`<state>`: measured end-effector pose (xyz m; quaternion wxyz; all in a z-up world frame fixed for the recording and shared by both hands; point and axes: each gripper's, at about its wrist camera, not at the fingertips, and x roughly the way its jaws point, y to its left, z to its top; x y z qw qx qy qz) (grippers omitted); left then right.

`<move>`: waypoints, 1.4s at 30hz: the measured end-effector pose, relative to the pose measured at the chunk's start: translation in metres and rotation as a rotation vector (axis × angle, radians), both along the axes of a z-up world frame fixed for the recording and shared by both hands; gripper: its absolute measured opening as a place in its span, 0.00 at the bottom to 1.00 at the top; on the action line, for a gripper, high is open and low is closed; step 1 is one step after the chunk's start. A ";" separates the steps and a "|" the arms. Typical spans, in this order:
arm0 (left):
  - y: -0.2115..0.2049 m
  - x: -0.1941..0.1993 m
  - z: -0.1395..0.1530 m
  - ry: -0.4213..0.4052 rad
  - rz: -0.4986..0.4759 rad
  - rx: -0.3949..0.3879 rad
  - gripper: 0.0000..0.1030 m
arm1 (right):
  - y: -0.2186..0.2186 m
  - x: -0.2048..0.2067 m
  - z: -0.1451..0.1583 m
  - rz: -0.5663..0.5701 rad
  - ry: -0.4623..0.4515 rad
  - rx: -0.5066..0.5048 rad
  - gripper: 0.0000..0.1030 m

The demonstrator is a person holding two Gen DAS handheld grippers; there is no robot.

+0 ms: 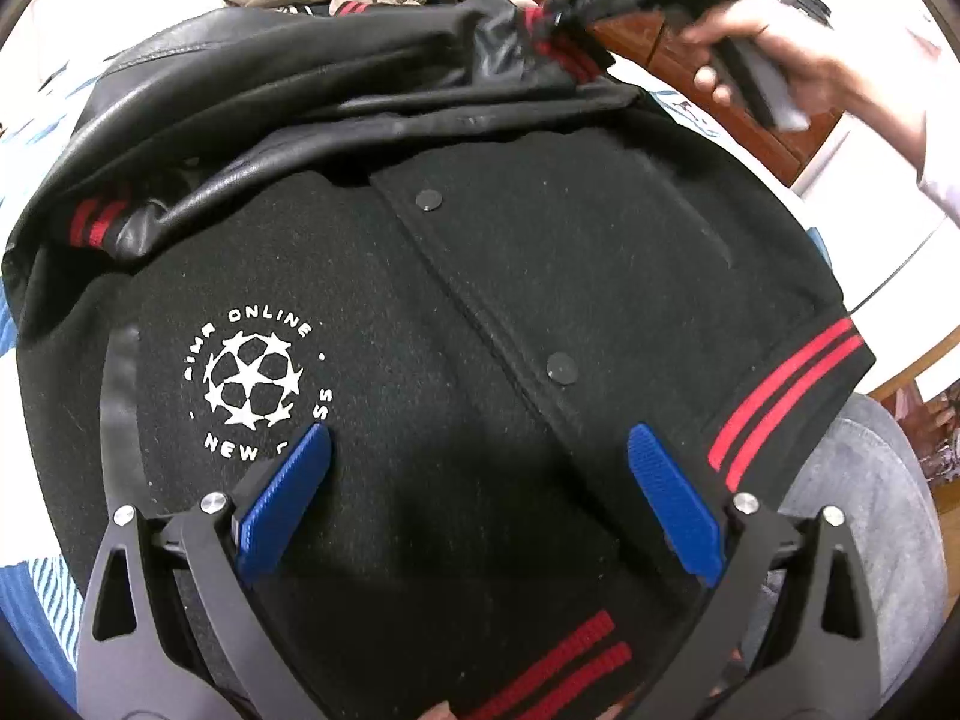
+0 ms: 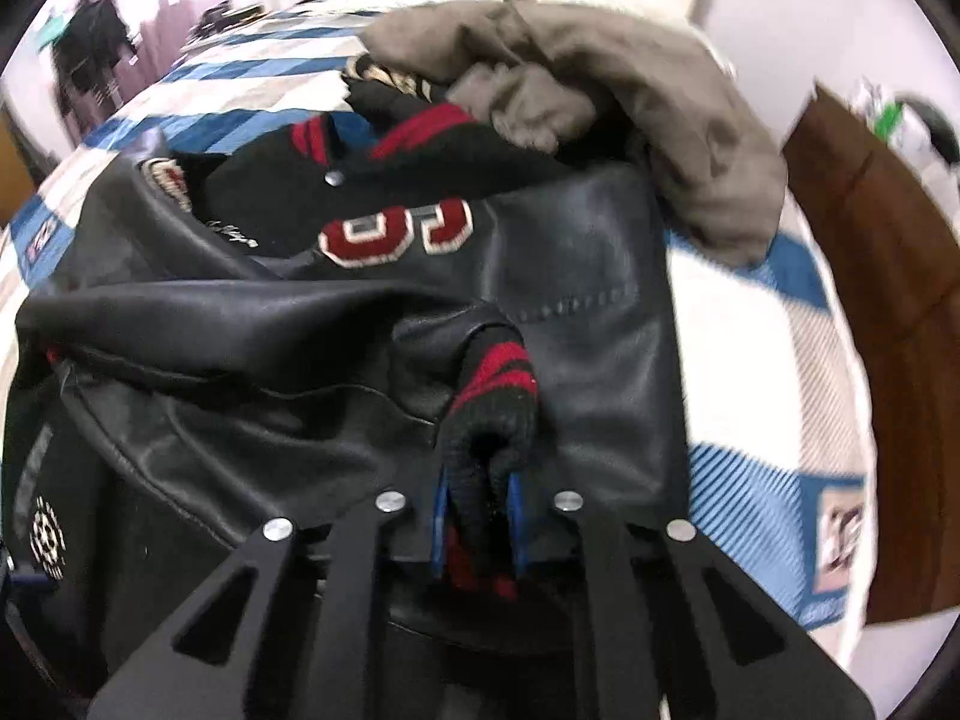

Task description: Fold large clothes

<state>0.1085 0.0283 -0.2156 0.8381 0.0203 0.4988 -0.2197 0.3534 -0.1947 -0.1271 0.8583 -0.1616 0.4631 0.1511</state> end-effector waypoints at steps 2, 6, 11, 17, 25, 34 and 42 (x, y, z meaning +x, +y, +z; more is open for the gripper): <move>0.002 -0.001 -0.003 -0.003 0.001 -0.007 0.95 | -0.002 -0.007 0.030 0.023 -0.067 0.016 0.14; 0.003 -0.004 -0.005 -0.011 0.000 -0.020 0.95 | -0.021 -0.026 0.075 0.022 -0.184 0.085 0.14; 0.004 -0.006 -0.007 -0.012 -0.001 -0.025 0.95 | -0.046 -0.041 0.047 0.003 -0.123 0.078 0.14; 0.007 -0.008 -0.006 -0.020 -0.001 -0.017 0.95 | -0.067 -0.041 -0.017 -0.114 0.036 0.132 0.46; -0.001 -0.010 -0.006 -0.026 -0.016 0.002 0.95 | -0.106 -0.023 0.028 -0.253 0.247 0.525 0.92; -0.002 -0.006 -0.005 -0.018 -0.015 -0.010 0.95 | -0.083 -0.024 0.016 -0.272 0.478 0.619 0.94; -0.002 -0.010 -0.008 -0.021 -0.019 0.002 0.95 | -0.082 0.010 -0.020 -0.357 0.472 0.710 0.94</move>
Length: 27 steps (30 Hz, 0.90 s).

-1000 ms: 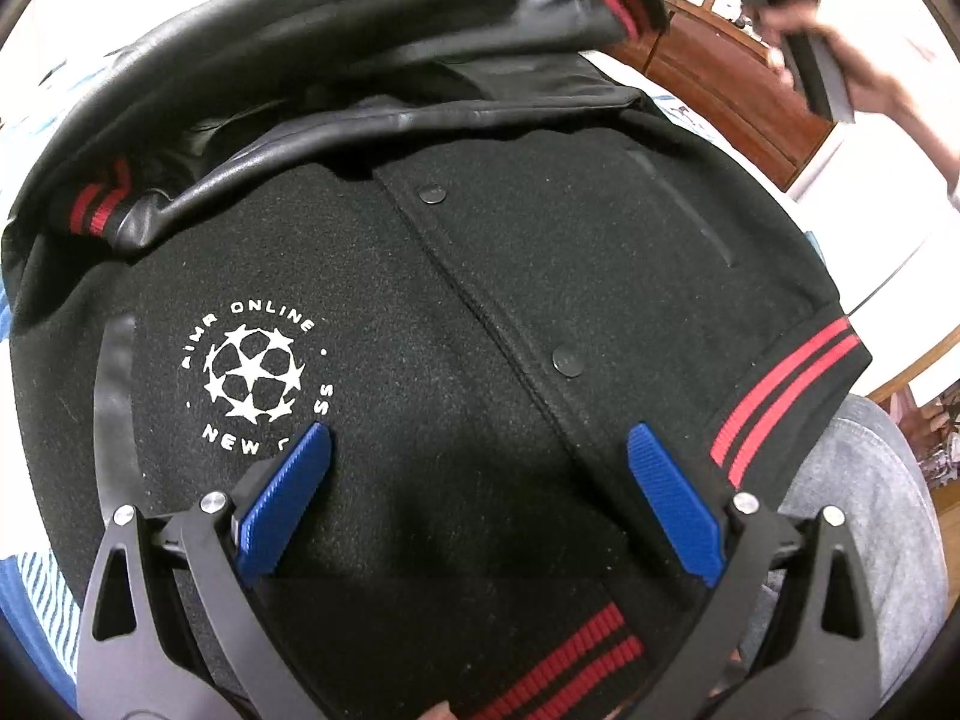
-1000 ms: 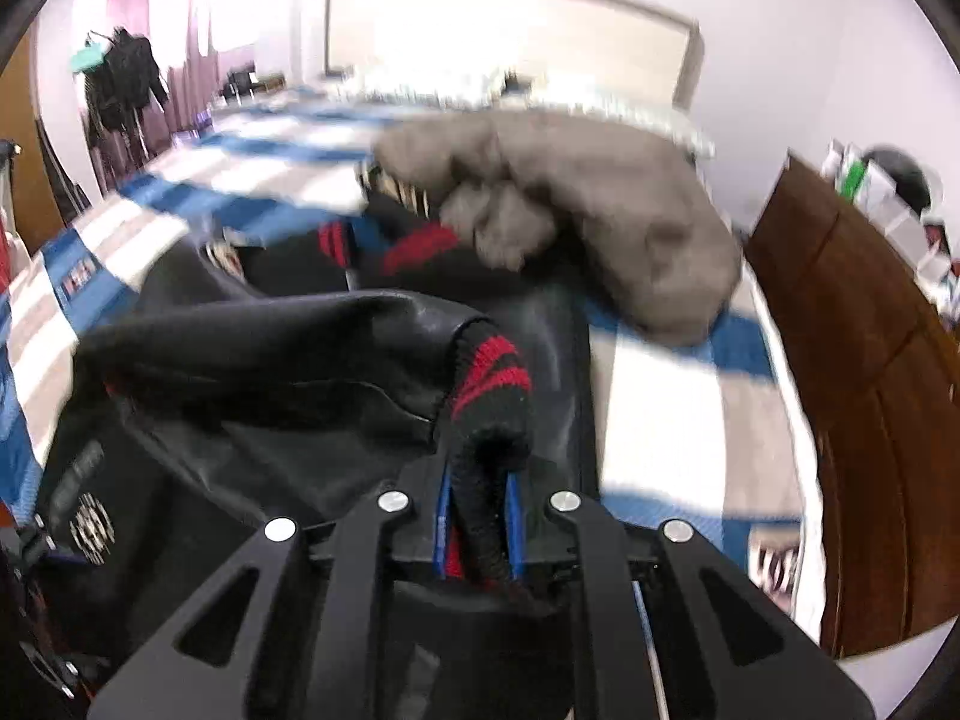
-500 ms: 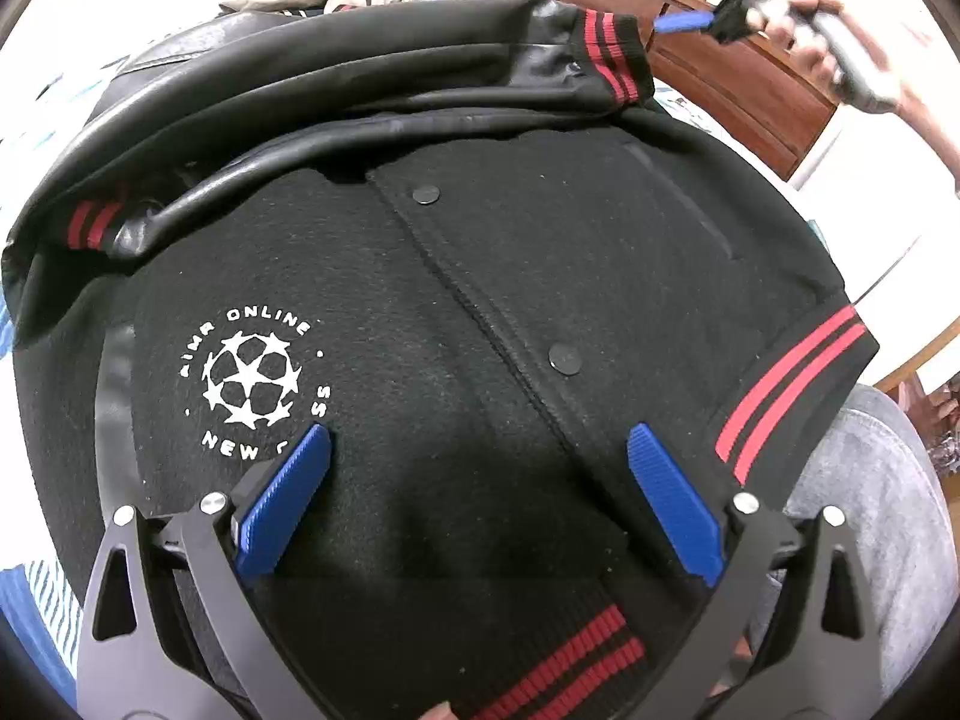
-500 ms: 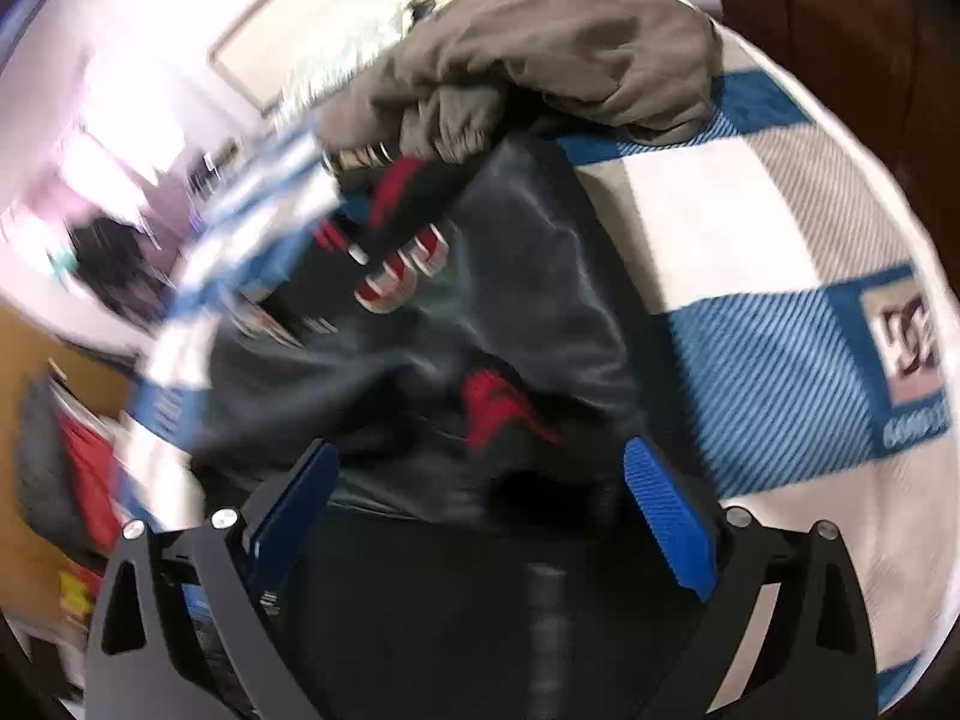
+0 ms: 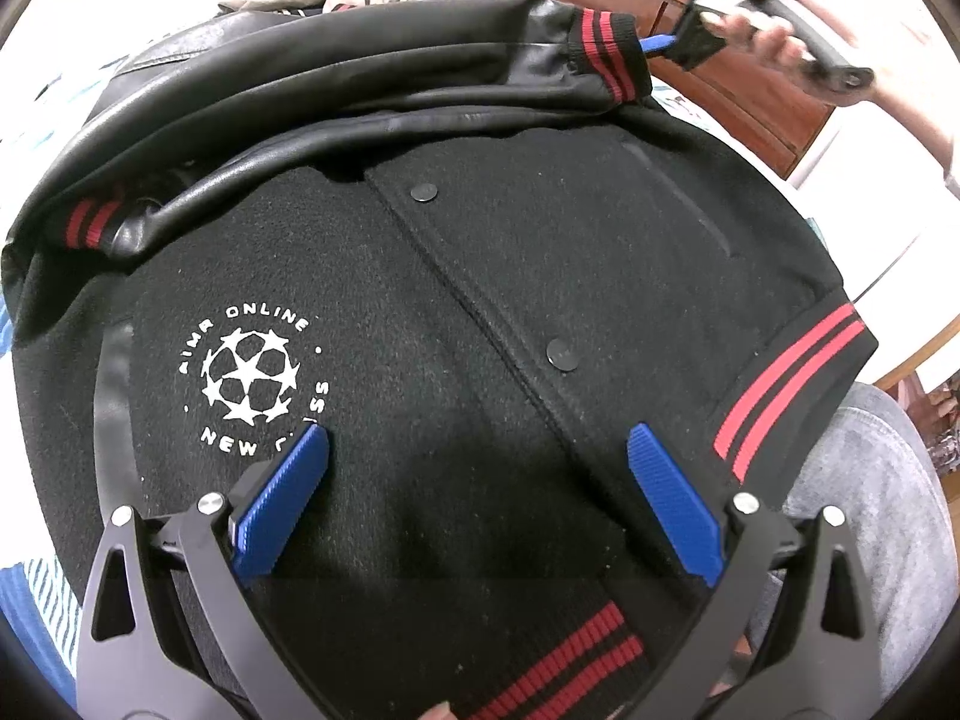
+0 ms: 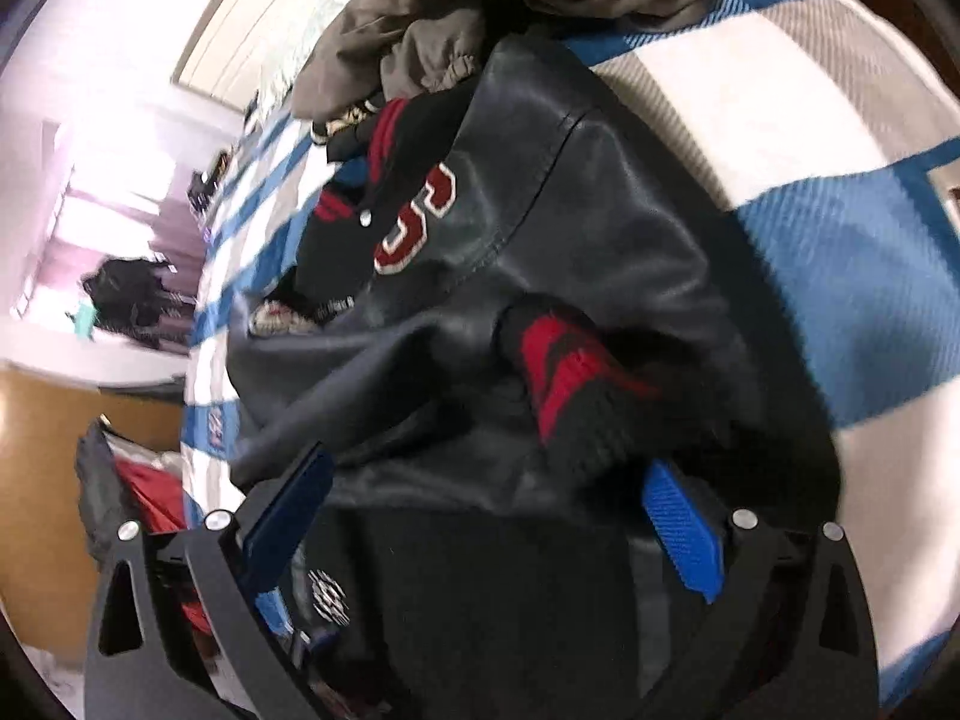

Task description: Fold large clothes

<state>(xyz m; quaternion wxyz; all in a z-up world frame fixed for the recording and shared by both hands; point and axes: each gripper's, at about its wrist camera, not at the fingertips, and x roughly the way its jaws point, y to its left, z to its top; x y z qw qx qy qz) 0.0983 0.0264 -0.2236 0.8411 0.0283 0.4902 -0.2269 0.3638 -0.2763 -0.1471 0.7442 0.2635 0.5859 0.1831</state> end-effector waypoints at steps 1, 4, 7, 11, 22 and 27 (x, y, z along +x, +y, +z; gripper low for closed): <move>0.000 -0.001 0.000 0.006 0.000 -0.002 0.95 | -0.001 0.005 -0.004 -0.024 -0.001 0.010 0.94; 0.004 0.001 0.000 0.039 0.011 -0.037 0.95 | -0.001 0.020 -0.015 -0.084 -0.005 0.015 0.80; 0.009 0.007 -0.003 0.077 0.037 -0.092 0.95 | 0.008 0.031 -0.023 -0.087 -0.005 -0.081 0.28; 0.005 0.008 -0.004 0.086 0.028 -0.081 0.95 | 0.028 0.037 -0.002 0.017 -0.101 -0.155 0.16; 0.030 0.040 0.059 -0.045 0.139 -0.178 0.95 | 0.072 -0.004 0.152 0.442 -0.666 -0.291 0.10; 0.045 0.088 0.124 -0.195 0.094 -0.113 0.95 | 0.067 -0.030 0.146 0.553 -0.708 -0.322 0.10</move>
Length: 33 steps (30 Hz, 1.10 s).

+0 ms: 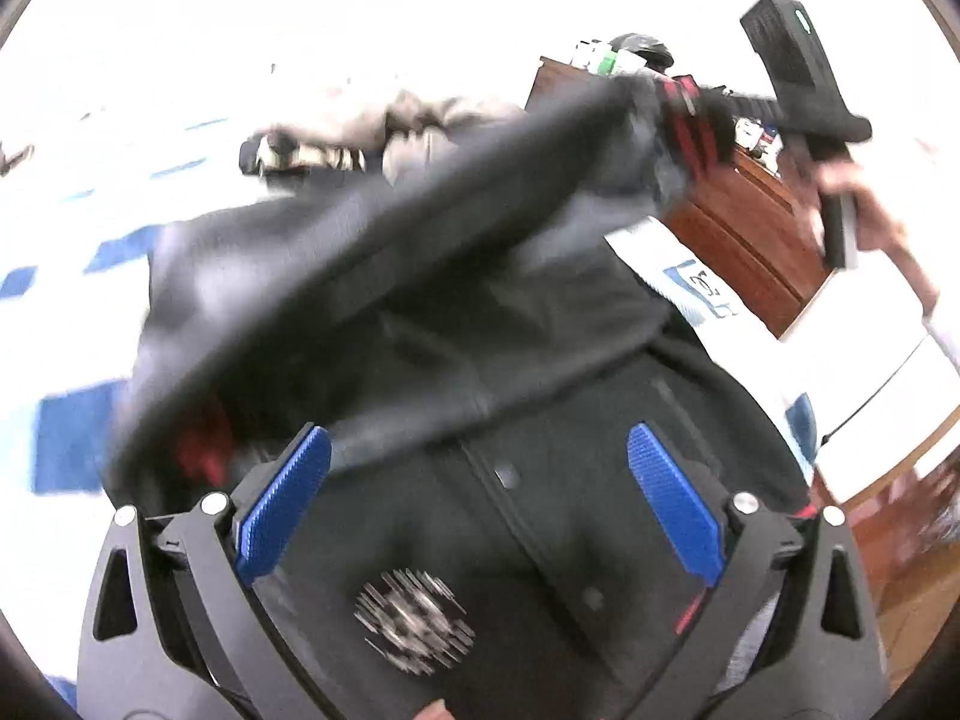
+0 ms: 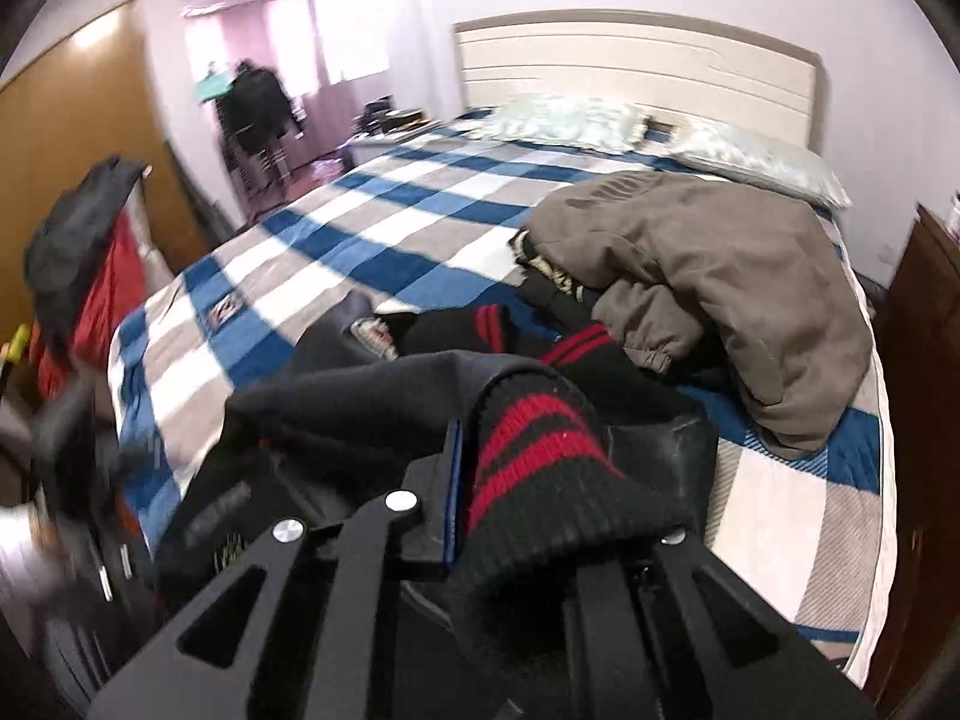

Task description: Fold large clothes

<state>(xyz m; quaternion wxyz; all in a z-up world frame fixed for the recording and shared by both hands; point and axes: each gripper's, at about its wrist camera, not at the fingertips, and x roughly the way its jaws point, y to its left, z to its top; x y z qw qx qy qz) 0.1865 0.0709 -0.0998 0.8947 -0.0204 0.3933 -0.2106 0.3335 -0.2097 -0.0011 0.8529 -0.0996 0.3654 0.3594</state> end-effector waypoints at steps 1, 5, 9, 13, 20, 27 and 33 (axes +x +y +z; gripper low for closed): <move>0.003 0.016 0.010 -0.007 -0.026 0.009 0.95 | -0.005 -0.005 -0.008 0.009 -0.007 -0.007 0.10; 0.016 0.066 0.031 -0.006 -0.102 -0.002 0.95 | -0.015 -0.020 -0.039 0.033 -0.013 -0.031 0.10; 0.011 0.119 0.015 0.118 -0.202 -0.075 0.95 | -0.024 -0.036 -0.062 0.058 -0.057 -0.057 0.10; -0.002 0.146 -0.028 0.280 -0.259 -0.175 0.95 | -0.028 -0.056 -0.076 0.091 -0.119 -0.092 0.10; -0.033 0.160 -0.083 0.422 -0.251 -0.201 0.95 | -0.023 -0.109 -0.075 0.206 -0.284 -0.185 0.10; -0.042 0.179 -0.101 0.356 -0.111 -0.169 0.95 | -0.026 -0.138 -0.065 0.234 -0.439 -0.282 0.10; -0.035 0.186 -0.119 0.341 -0.035 -0.146 0.95 | -0.056 -0.100 -0.089 0.120 -0.283 -0.315 0.10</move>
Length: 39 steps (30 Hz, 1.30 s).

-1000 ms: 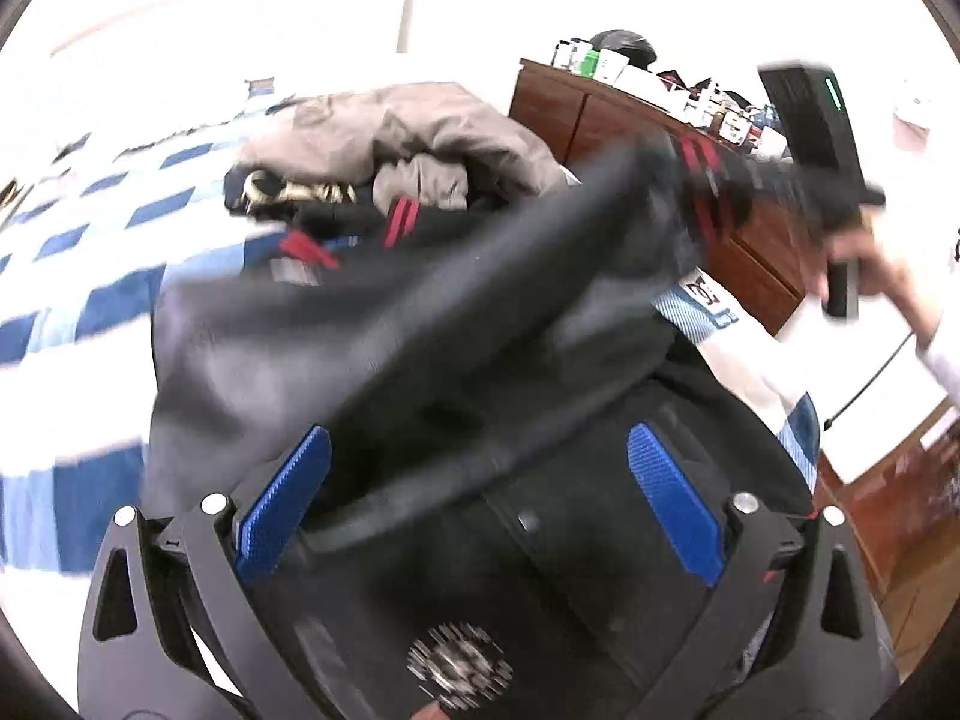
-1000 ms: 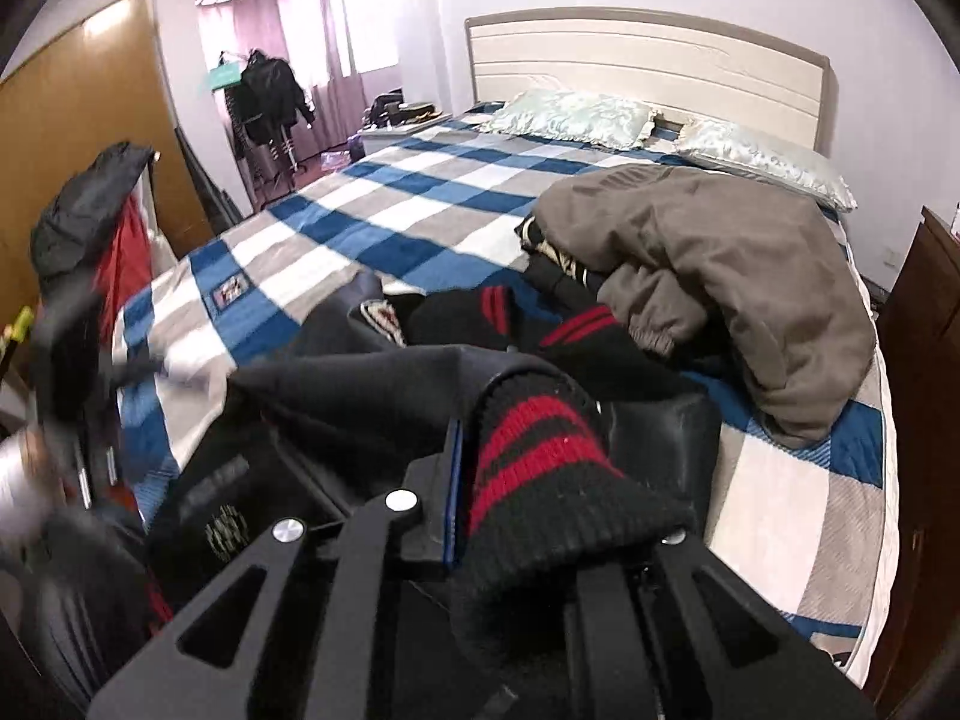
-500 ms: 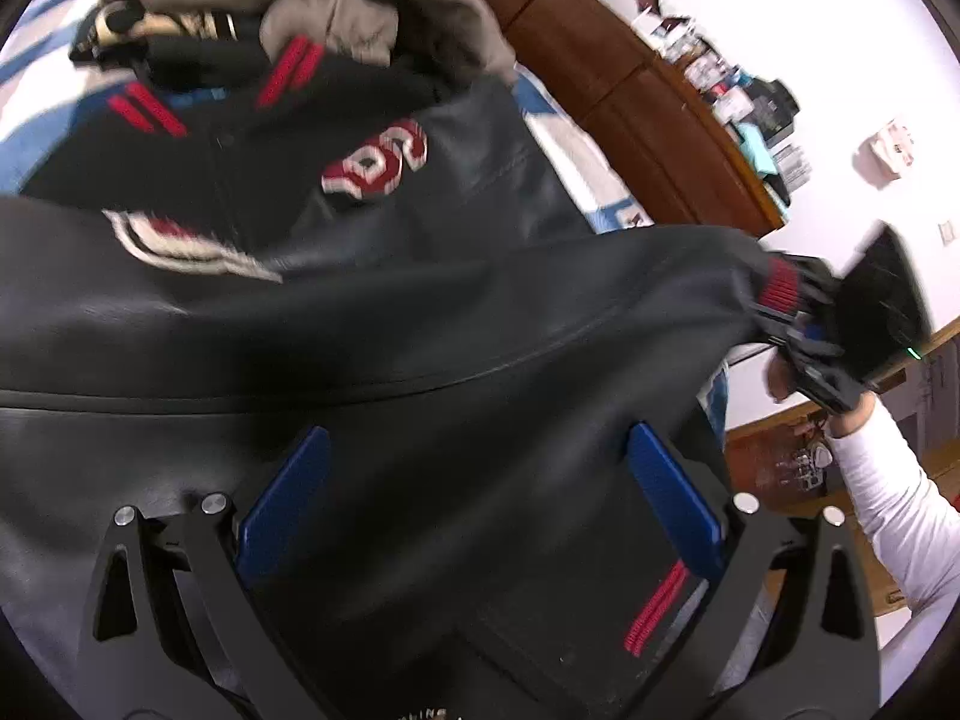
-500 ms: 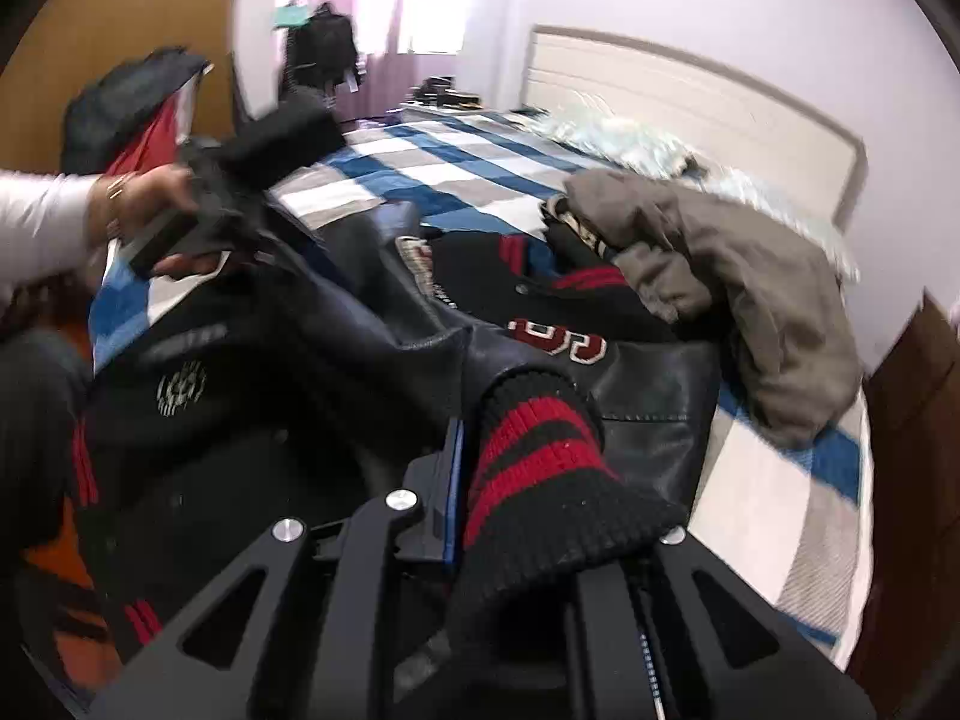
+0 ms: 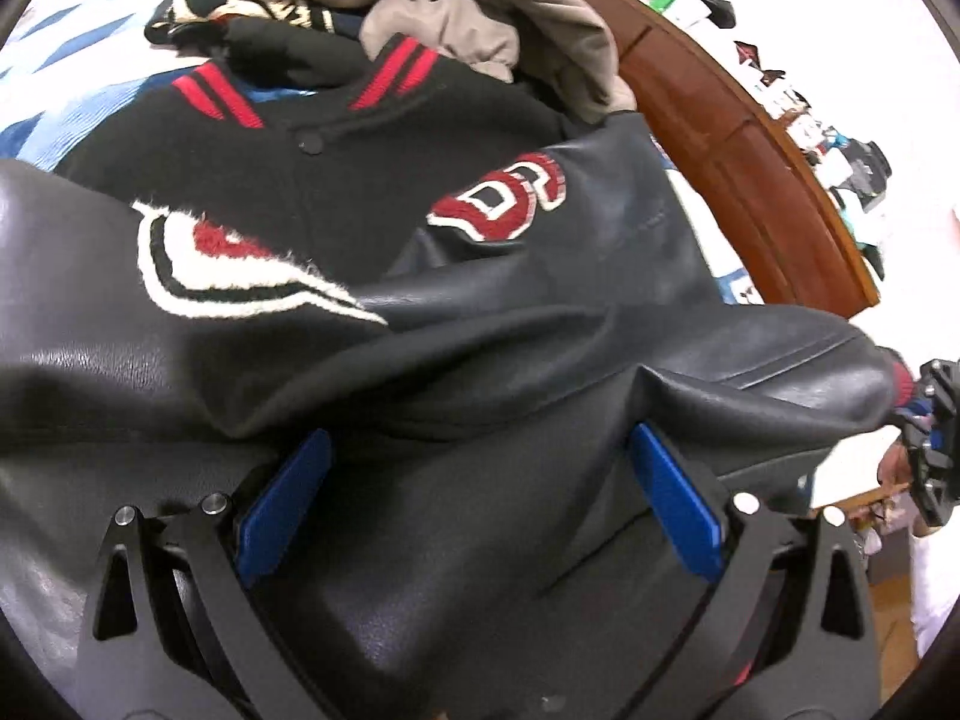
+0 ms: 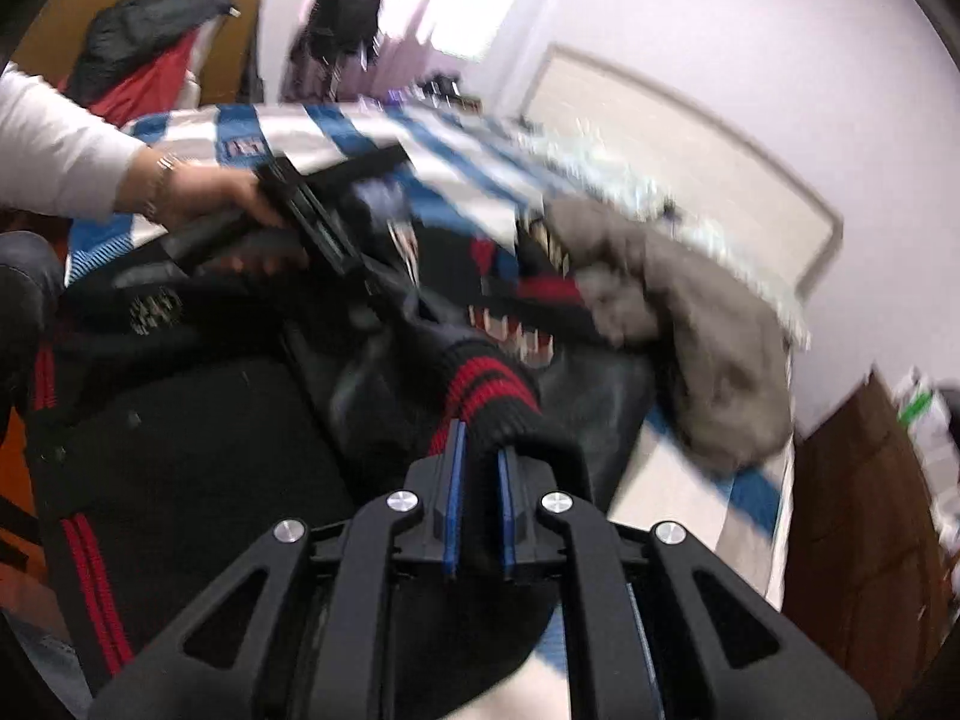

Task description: Fold large clothes

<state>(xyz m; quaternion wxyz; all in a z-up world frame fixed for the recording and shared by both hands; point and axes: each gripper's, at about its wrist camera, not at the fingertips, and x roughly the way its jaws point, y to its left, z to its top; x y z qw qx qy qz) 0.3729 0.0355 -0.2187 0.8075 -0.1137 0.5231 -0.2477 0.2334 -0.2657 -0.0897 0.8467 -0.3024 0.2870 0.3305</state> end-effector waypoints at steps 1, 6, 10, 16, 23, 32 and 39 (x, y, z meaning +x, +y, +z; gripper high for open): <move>-0.001 0.000 -0.003 0.005 -0.004 0.003 0.95 | -0.006 0.005 -0.010 -0.039 0.044 -0.011 0.11; -0.006 -0.032 0.006 -0.052 -0.043 0.022 0.95 | -0.045 0.002 -0.006 -0.195 0.159 0.197 0.76; -0.007 -0.067 0.027 -0.142 -0.067 0.040 0.95 | -0.062 -0.016 0.016 -0.229 0.203 0.393 0.84; -0.003 -0.106 0.031 -0.198 -0.050 0.073 0.95 | -0.028 -0.024 0.017 -0.150 0.433 0.695 0.87; 0.016 -0.109 0.004 -0.149 0.019 0.006 0.95 | 0.000 0.025 -0.049 -0.354 0.570 0.699 0.86; 0.015 -0.113 -0.012 -0.152 -0.003 0.026 0.95 | 0.010 0.035 -0.026 -0.265 0.653 0.466 0.83; -0.016 -0.138 0.023 -0.277 -0.087 0.103 0.95 | 0.056 0.088 0.045 -0.112 0.556 0.309 0.95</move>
